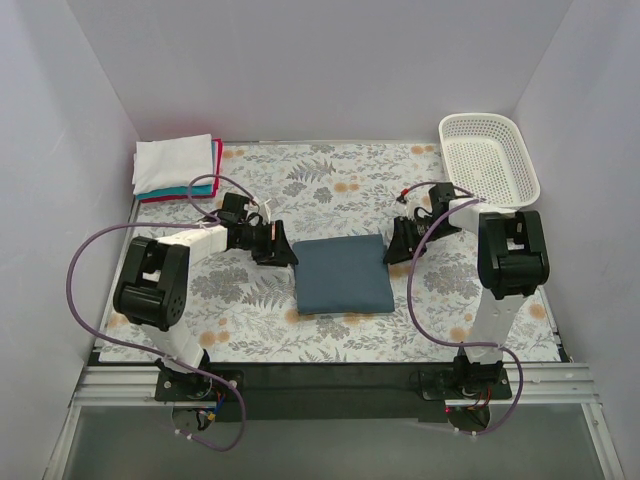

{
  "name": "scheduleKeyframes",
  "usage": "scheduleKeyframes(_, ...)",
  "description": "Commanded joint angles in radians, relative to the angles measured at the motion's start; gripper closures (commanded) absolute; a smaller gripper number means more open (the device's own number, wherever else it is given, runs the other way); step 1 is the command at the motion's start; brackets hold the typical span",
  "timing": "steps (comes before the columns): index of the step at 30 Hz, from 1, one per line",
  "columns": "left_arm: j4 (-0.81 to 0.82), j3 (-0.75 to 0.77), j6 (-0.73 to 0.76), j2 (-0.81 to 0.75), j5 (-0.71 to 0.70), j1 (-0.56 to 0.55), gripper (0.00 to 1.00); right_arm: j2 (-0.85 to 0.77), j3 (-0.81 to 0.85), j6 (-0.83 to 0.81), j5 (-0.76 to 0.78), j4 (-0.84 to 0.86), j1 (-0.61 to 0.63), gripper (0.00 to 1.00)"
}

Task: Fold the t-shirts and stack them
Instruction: Fold the tshirt

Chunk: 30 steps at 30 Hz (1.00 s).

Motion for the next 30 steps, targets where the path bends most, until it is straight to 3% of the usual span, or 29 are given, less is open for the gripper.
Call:
scheduleKeyframes(1, 0.012, 0.013, -0.010, 0.010, 0.029, -0.015, 0.52, 0.016, 0.024, 0.017, -0.042, 0.012, 0.010, 0.55)
scheduleKeyframes(10, 0.018, 0.027, -0.025, 0.052, 0.024, -0.032, 0.53, 0.058, 0.033, 0.018, -0.048, 0.012, 0.028, 0.56)
scheduleKeyframes(16, 0.018, 0.036, -0.027, 0.072, 0.021, -0.035, 0.55, 0.044, 0.037, 0.020, -0.062, 0.012, 0.030, 0.67)
scheduleKeyframes(19, 0.020, 0.040, -0.028, 0.073, 0.021, -0.035, 0.57, 0.039, 0.034, 0.021, -0.066, 0.012, 0.031, 0.80)
scheduleKeyframes(21, 0.018, 0.039, -0.031, 0.072, 0.012, -0.035, 0.61, 0.030, 0.031, 0.021, -0.066, 0.010, 0.030, 0.94)
scheduleKeyframes(22, 0.018, 0.039, -0.031, 0.070, 0.009, -0.035, 0.69, 0.026, 0.030, 0.022, -0.065, 0.010, 0.031, 0.99)
scheduleKeyframes(25, 0.021, 0.034, -0.028, 0.059, -0.003, -0.035, 0.80, -0.005, 0.019, 0.014, -0.059, 0.010, 0.031, 0.99)
scheduleKeyframes(26, 0.021, 0.031, -0.028, 0.053, -0.011, -0.035, 0.90, -0.022, 0.013, 0.014, -0.056, 0.009, 0.030, 0.99)
scheduleKeyframes(28, 0.023, 0.022, -0.024, 0.035, -0.023, -0.035, 0.99, -0.040, 0.002, 0.006, -0.042, -0.001, 0.028, 0.99)
scheduleKeyframes(30, 0.023, 0.010, -0.016, 0.023, -0.034, -0.035, 1.00, -0.060, -0.004, -0.020, -0.026, -0.019, 0.028, 0.99)
